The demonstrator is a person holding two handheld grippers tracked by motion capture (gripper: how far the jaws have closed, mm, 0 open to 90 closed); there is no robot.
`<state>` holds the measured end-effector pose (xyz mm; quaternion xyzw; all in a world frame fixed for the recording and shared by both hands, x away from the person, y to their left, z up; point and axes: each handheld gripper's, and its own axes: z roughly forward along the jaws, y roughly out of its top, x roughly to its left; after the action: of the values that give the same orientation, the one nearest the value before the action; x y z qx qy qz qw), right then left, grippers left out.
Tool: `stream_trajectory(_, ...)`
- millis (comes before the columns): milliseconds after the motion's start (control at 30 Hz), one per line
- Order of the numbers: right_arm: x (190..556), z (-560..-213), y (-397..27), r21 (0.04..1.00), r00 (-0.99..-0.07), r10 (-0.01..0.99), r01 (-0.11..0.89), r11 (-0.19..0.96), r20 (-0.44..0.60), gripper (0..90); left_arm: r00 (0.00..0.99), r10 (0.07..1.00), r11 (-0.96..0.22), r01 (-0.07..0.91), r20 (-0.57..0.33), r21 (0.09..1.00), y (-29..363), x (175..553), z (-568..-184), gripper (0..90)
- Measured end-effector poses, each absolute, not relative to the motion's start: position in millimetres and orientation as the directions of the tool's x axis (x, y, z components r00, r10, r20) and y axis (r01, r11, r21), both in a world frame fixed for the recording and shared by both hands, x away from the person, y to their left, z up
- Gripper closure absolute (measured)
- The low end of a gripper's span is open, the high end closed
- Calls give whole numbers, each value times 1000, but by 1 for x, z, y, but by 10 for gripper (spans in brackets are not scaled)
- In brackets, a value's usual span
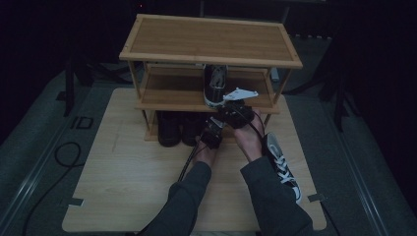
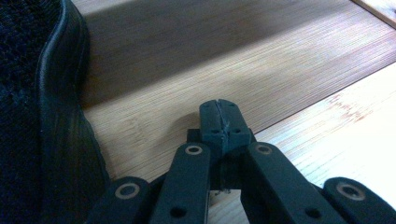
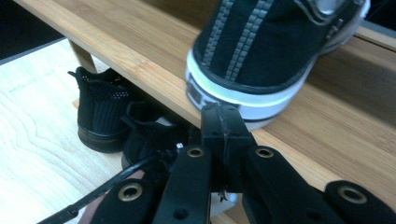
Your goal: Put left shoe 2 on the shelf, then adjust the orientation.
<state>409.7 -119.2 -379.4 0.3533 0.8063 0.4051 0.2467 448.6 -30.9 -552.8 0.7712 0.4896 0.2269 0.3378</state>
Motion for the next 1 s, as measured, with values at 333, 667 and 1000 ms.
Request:
stream_trajectory(333, 401, -380, -134, 833, -632, 771, 384, 397, -76, 884, 418, 908, -290, 598, 18, 747, -31, 448, -553, 900)
stream_trajectory(667, 379, -378, -167, 829, -641, 766, 404, 387, -46, 835, 418, 908, -291, 598, 19, 747, -31, 448, -553, 900)
stream_trajectory(1000, 367, -390, -200, 807, -609, 792, 442, 391, -51, 814, 428, 904, -295, 599, 15, 745, -31, 449, -553, 900)
